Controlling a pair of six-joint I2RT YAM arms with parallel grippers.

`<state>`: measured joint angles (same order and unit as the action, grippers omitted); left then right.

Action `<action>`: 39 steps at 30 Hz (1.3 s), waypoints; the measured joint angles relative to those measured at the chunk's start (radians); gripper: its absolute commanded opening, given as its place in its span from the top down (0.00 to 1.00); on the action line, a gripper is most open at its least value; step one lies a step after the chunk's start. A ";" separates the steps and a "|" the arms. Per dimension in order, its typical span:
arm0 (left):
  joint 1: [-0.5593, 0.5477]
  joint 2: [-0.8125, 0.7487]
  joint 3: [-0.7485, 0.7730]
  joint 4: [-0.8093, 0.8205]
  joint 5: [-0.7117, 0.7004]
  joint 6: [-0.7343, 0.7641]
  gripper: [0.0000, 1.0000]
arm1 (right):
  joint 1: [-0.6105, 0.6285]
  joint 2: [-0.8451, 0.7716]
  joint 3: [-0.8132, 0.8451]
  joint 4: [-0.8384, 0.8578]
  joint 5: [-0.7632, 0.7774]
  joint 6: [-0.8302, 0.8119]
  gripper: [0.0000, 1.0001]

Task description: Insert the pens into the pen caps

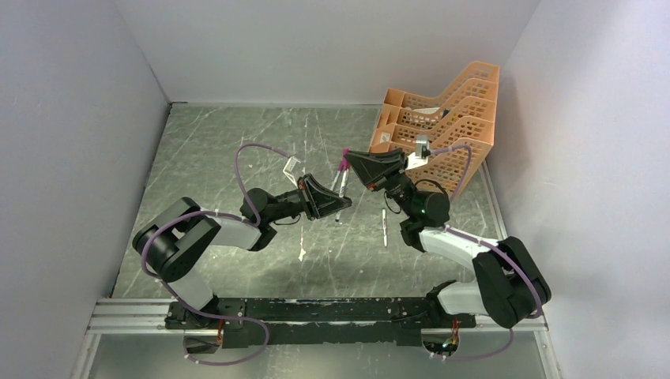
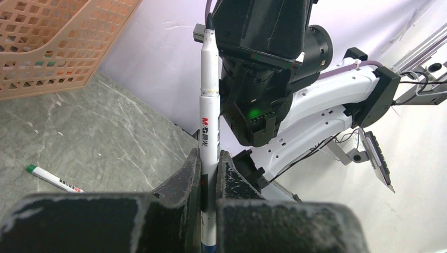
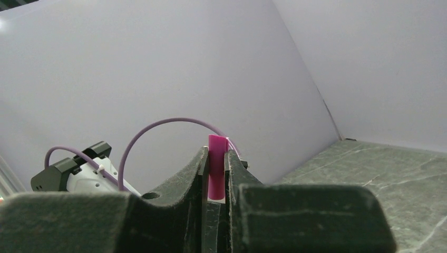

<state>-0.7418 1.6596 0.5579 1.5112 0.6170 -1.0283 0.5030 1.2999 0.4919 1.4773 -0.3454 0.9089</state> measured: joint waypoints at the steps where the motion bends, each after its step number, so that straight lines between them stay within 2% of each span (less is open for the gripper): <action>1: 0.000 0.000 0.000 0.000 0.000 0.000 0.93 | 0.000 0.000 0.000 0.000 -0.001 0.000 1.00; 39: 0.000 -0.043 -0.045 0.000 0.000 0.003 0.93 | -0.001 0.053 -0.015 0.041 0.000 0.037 1.00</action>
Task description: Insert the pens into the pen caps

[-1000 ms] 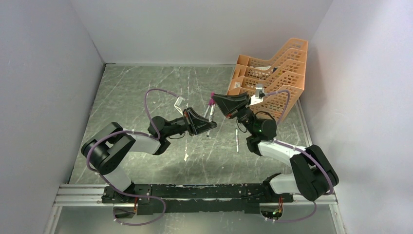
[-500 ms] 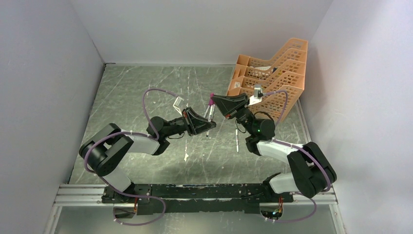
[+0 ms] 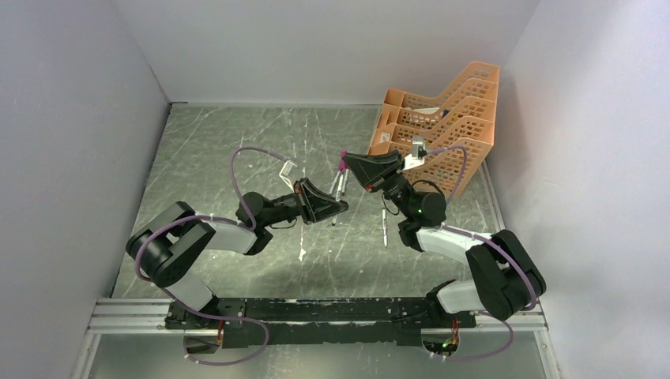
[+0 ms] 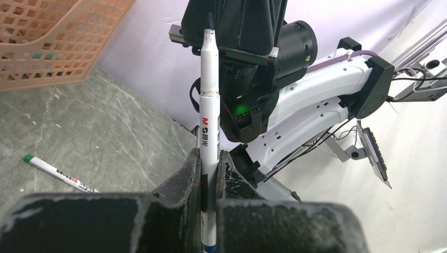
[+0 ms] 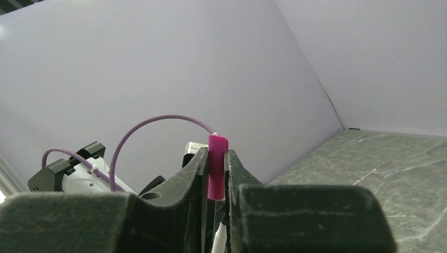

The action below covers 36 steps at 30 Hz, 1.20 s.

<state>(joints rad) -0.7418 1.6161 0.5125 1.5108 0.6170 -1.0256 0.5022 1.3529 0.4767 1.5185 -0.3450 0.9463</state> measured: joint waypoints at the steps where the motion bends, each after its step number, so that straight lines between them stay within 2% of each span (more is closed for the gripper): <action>1: 0.000 -0.001 -0.005 0.000 0.000 0.000 0.93 | 0.000 0.000 0.000 0.000 0.000 0.000 1.00; 36: 0.000 -0.006 -0.001 -0.003 -0.002 0.001 0.93 | 0.000 0.022 -0.026 0.011 -0.004 0.023 1.00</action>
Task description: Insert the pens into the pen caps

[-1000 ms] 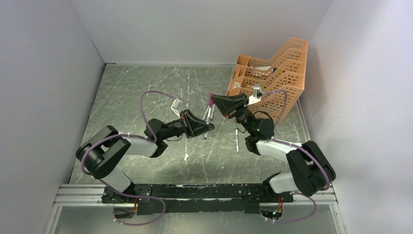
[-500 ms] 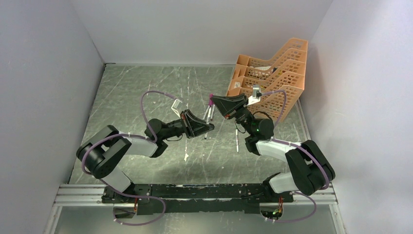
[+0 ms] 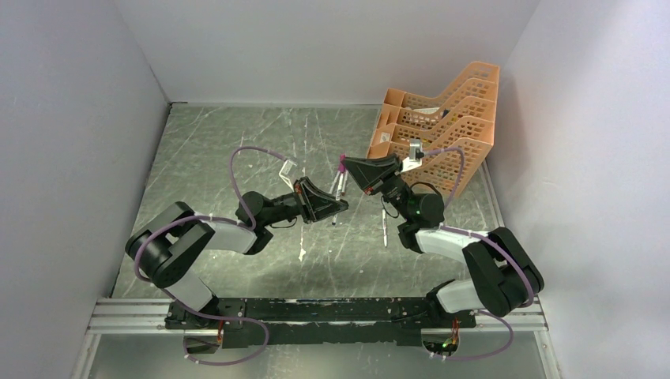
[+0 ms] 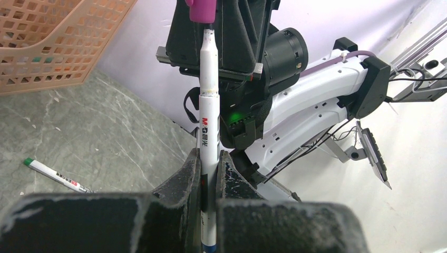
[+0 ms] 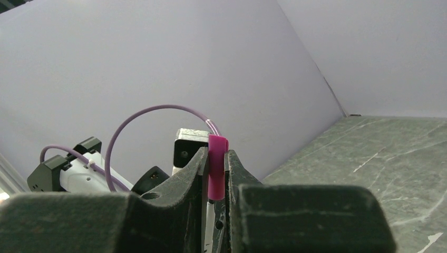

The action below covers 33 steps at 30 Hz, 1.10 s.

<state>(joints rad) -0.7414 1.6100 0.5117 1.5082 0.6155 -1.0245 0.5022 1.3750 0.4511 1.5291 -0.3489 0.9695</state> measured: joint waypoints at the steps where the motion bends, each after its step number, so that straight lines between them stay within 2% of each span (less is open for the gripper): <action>1: 0.000 0.000 0.000 -0.001 0.000 0.000 0.93 | 0.000 0.000 -0.002 0.000 0.000 0.001 1.00; 17: 0.027 -0.010 0.040 -0.068 0.010 0.074 0.93 | 0.014 -0.010 -0.050 0.004 0.005 0.037 1.00; 25: 0.031 -0.055 0.053 -0.186 0.015 0.179 0.93 | 0.017 -0.017 -0.085 0.008 0.021 0.041 1.00; 30: 0.033 -0.120 0.053 -0.289 0.020 0.323 0.93 | 0.018 -0.039 -0.087 0.008 0.005 0.039 0.73; 33: 0.033 -0.164 0.070 -0.328 0.029 0.414 0.93 | 0.021 -0.075 -0.089 0.006 -0.011 0.029 0.61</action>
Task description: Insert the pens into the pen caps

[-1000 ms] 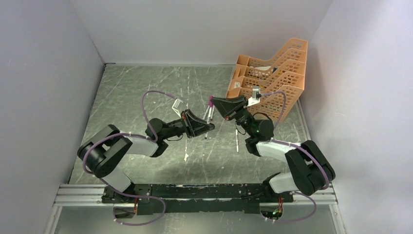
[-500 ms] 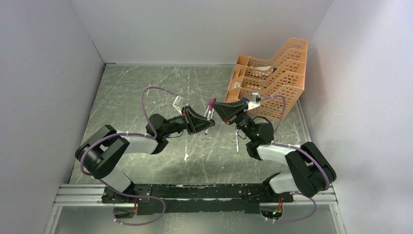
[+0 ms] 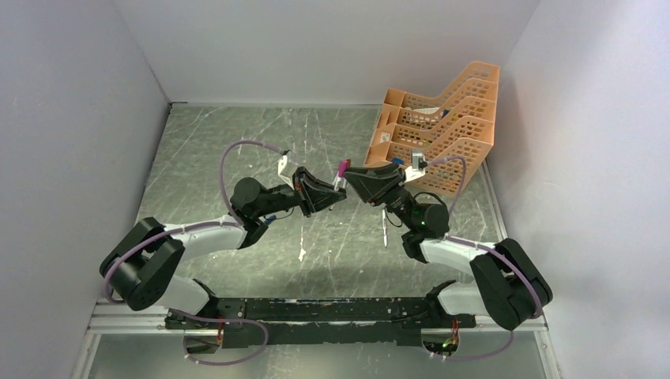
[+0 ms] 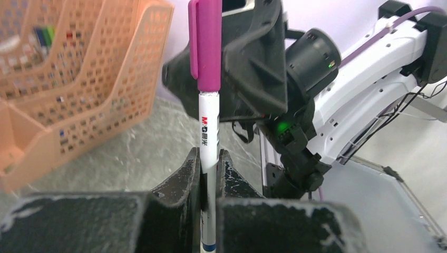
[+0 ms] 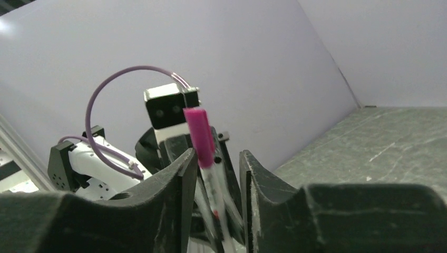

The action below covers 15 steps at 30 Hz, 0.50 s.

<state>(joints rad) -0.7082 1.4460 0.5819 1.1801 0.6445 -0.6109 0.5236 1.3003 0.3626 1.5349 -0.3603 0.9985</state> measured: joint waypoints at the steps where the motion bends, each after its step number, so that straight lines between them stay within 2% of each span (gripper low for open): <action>1: 0.000 -0.016 0.013 -0.005 0.004 0.024 0.93 | 0.000 -0.011 0.000 -0.001 -0.005 -0.005 0.60; 6: 0.000 -0.047 0.033 -0.002 0.016 0.076 0.93 | 0.000 -0.055 0.000 -0.003 -0.020 -0.021 0.53; 10: 0.000 -0.047 0.033 -0.021 0.021 0.105 0.93 | 0.000 -0.084 0.000 -0.023 -0.033 -0.044 0.45; 15: 0.000 -0.061 0.034 -0.134 0.023 0.205 0.93 | 0.000 -0.167 0.021 -0.122 -0.036 -0.111 0.42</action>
<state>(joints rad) -0.7082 1.3846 0.6159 1.0462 0.6678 -0.4057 0.5240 1.1328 0.3832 1.4128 -0.3962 0.8871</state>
